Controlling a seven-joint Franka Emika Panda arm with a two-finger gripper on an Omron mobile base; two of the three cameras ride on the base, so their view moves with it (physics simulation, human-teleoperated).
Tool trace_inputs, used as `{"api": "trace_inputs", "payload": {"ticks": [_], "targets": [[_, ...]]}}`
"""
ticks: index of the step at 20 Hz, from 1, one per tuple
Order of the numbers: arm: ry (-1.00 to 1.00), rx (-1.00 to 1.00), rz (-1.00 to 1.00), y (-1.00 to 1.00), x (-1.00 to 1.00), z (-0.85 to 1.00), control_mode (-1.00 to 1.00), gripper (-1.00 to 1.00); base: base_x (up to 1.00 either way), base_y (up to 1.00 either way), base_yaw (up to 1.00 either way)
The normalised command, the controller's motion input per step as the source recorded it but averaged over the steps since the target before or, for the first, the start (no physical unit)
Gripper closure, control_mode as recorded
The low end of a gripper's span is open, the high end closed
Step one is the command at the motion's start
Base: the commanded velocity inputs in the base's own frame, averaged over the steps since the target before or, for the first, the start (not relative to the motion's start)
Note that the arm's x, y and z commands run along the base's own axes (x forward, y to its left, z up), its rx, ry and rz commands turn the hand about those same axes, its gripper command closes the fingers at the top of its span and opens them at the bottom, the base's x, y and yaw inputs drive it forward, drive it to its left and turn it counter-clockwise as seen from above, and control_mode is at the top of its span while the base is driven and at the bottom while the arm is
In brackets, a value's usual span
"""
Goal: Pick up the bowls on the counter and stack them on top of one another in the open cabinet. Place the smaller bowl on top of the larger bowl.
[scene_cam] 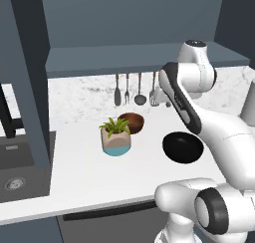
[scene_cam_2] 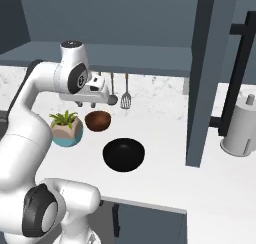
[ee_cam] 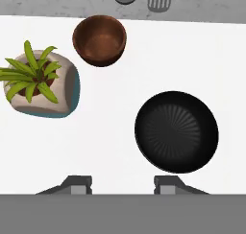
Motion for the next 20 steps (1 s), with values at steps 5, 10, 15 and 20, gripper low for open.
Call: {"api": "trace_inputs", "payload": {"ticks": [5, 10, 15, 20], "targets": [[-0.03, 0.0, -0.04, -0.22, -0.04, -0.22, -1.0, -1.0, 0.0, 0.0, 0.0], [-0.2, 0.09, 0.0, -0.32, -0.24, -0.31, -1.0, -1.0, 0.0, 0.0, 0.0], [-0.11, 0.19, 0.0, -0.05, 0.29, -0.34, -1.0, -1.0, 0.0, 0.0, 0.0], [-0.01, 0.17, -0.05, 0.16, 0.87, -0.16, -1.0, -1.0, 0.0, 0.0, 0.0]]}}
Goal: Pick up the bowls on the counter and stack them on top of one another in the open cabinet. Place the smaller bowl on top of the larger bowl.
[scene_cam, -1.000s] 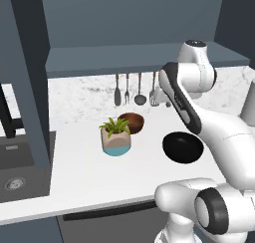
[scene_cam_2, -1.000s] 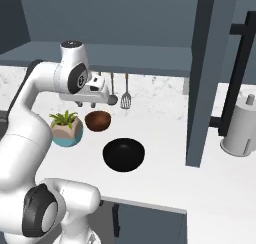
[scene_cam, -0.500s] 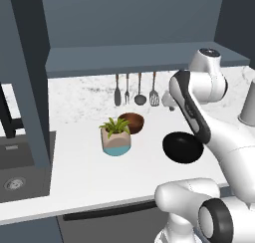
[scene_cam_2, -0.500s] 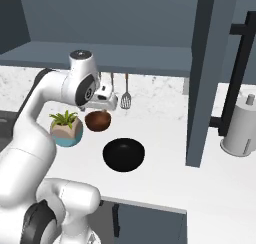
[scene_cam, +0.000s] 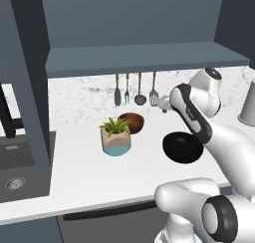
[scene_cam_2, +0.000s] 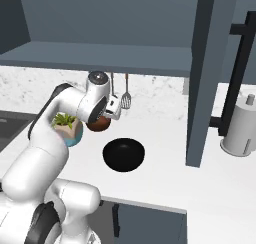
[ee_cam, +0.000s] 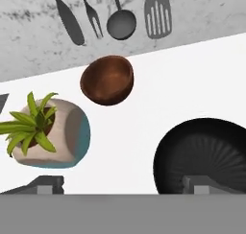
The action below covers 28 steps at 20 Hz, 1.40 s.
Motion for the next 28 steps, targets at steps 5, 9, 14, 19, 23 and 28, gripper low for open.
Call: {"api": "trace_inputs", "payload": {"ticks": [5, 9, 14, 19, 23, 28], "targets": [[0.04, 0.01, -0.01, 0.1, 0.77, -0.09, -1.0, -1.0, 0.0, 0.0, 0.0], [0.14, -0.02, 0.0, 0.02, 0.51, -0.29, -1.0, -1.0, 0.0, 0.0, 0.0], [0.07, 0.0, 0.0, 0.0, 0.02, -0.71, -1.0, -1.0, 0.0, 0.0, 0.0], [0.0, 0.04, 0.0, 0.03, 0.21, -0.58, -1.0, -1.0, 0.0, 0.0, 0.0], [0.02, 0.0, 0.0, 0.09, 0.44, -0.29, -1.0, -1.0, 0.0, 0.0, 0.0], [0.0, 0.01, 0.0, 0.1, 0.42, -0.17, -1.0, -1.0, 0.0, 0.0, 0.0]]}}
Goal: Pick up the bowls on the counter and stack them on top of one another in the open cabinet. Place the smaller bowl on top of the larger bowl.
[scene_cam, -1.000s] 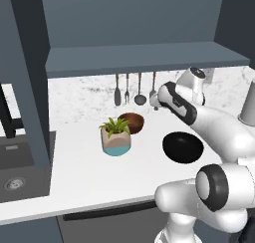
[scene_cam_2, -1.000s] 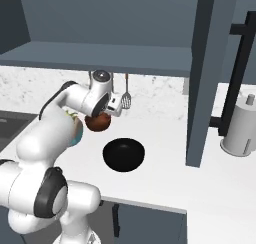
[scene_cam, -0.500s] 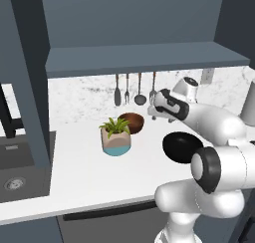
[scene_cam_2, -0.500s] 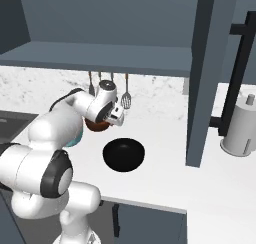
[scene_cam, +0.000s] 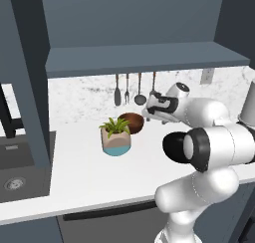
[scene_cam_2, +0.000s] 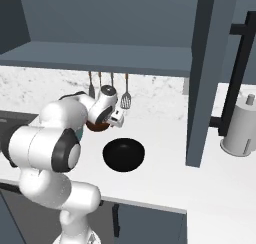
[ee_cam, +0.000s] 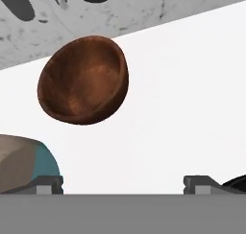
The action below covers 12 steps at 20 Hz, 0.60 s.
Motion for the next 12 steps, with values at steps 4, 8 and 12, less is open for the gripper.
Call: {"api": "trace_inputs", "payload": {"ticks": [4, 8, 12], "targets": [[0.0, 0.0, 0.0, 0.11, 0.33, -0.23, -1.0, -1.0, 0.0, 0.0, 0.0], [0.0, 0.01, 0.0, 0.17, 0.46, -0.29, -1.0, -1.0, 0.0, 0.0, 0.0], [0.0, 0.02, 0.0, 0.26, 0.52, -0.4, -1.0, -1.0, 0.0, 0.0, 0.0]]}}
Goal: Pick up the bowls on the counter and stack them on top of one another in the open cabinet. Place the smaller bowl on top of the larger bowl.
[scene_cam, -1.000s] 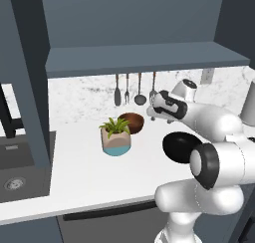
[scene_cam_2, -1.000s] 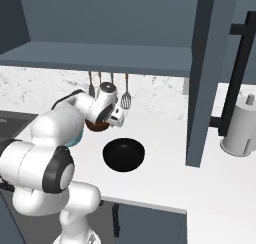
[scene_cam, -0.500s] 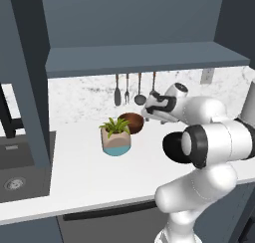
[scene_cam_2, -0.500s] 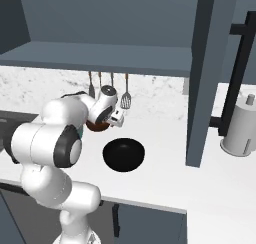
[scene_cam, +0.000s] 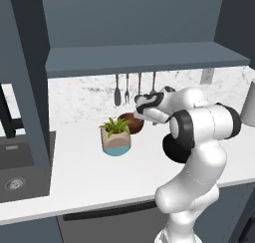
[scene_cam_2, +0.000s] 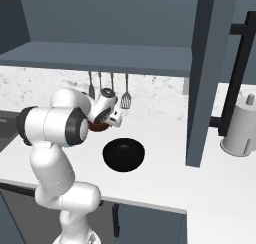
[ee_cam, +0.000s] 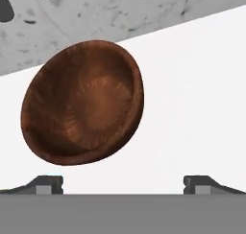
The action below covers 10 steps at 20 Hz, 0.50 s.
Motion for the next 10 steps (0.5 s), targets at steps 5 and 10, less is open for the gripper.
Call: {"api": "trace_inputs", "payload": {"ticks": [5, 10], "targets": [[0.01, 0.06, 0.0, 0.09, 0.45, -0.44, -1.0, -1.0, 0.0, 0.0, 0.0], [0.0, 0.06, -0.01, 0.0, 0.6, -0.26, -1.0, -1.0, 0.0, 0.0, 0.0]]}}
